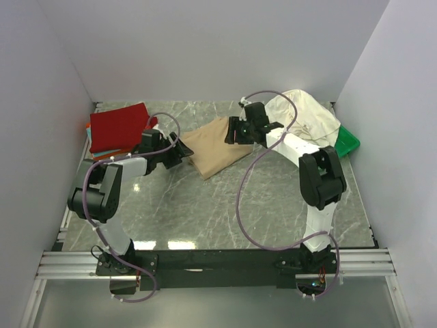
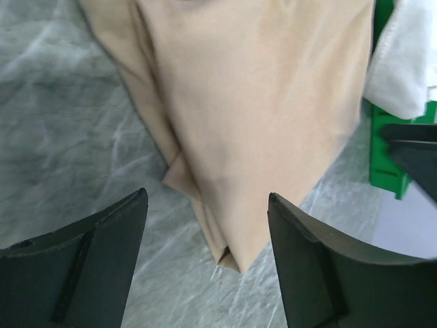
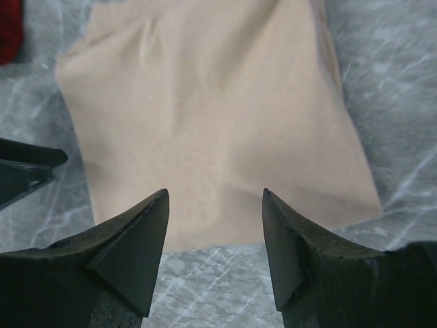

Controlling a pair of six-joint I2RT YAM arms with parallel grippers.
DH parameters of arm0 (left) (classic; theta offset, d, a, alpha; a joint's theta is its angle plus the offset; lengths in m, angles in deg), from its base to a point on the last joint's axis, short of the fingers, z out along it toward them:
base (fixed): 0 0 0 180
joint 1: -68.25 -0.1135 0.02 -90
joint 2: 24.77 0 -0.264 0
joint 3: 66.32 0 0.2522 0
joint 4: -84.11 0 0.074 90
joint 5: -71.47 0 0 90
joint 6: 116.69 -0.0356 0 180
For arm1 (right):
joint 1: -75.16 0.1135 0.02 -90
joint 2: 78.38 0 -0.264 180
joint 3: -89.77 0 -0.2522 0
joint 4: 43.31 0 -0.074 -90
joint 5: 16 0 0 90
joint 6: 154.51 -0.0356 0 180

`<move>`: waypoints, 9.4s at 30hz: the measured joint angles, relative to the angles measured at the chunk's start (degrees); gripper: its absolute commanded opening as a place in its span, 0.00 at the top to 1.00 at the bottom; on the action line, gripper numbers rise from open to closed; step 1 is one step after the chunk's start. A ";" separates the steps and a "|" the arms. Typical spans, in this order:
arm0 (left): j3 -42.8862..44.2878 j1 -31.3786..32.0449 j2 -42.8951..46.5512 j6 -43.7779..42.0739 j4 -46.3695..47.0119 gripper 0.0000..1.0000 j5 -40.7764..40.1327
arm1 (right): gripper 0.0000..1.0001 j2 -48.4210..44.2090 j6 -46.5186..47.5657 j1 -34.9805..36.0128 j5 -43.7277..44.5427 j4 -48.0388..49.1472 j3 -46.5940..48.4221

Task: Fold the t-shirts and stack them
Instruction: Neatly place the folded tshirt to the corner

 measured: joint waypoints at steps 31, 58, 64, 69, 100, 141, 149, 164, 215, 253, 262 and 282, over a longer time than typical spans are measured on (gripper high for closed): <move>5.16 4.98 -12.28 8.39 10.73 0.50 0.63 | 0.37 7.45 -1.92 1.27 -2.82 -0.28 0.00; 29.42 6.45 -12.81 -18.03 -32.74 1.00 -24.26 | 0.38 -3.37 -1.90 2.58 0.04 -2.67 -10.78; 34.51 6.23 -12.81 -25.27 -40.11 1.00 -29.81 | 0.38 -6.14 -1.86 2.58 0.39 -2.75 -12.00; 37.13 5.70 -12.83 -28.65 -43.60 1.00 -30.56 | 0.38 -6.23 -1.68 2.58 0.55 -2.99 -12.15; 22.86 9.16 -11.56 -26.49 -31.78 1.00 -10.45 | 0.38 6.01 -1.70 5.53 -10.69 2.14 -0.83; -13.31 3.30 6.86 -4.50 6.51 0.16 2.03 | 0.38 7.54 -4.48 5.53 -10.12 2.60 -3.76; -17.14 3.19 1.64 4.94 24.37 0.15 3.50 | 0.38 7.54 -4.46 5.53 -10.14 2.58 -3.74; -13.79 6.43 -4.44 12.33 31.41 0.18 -1.03 | 0.38 7.54 -4.46 5.53 -10.38 2.58 -3.76; 52.09 2.71 -20.13 -37.81 -55.25 1.00 -37.64 | 0.37 -5.16 1.60 5.68 -10.16 -2.64 -14.10; 72.32 -11.17 -20.00 -42.82 -62.58 1.00 -38.05 | 0.37 -6.69 1.57 5.68 -11.69 -1.79 -16.85; 72.32 -16.22 -20.00 -43.10 -62.64 1.00 -35.63 | 0.37 -8.09 1.57 5.68 -11.74 -1.79 -17.46; 73.07 -25.68 -25.59 -39.06 -61.64 0.11 -34.34 | 0.34 -10.32 1.60 5.68 -11.74 -1.70 -18.10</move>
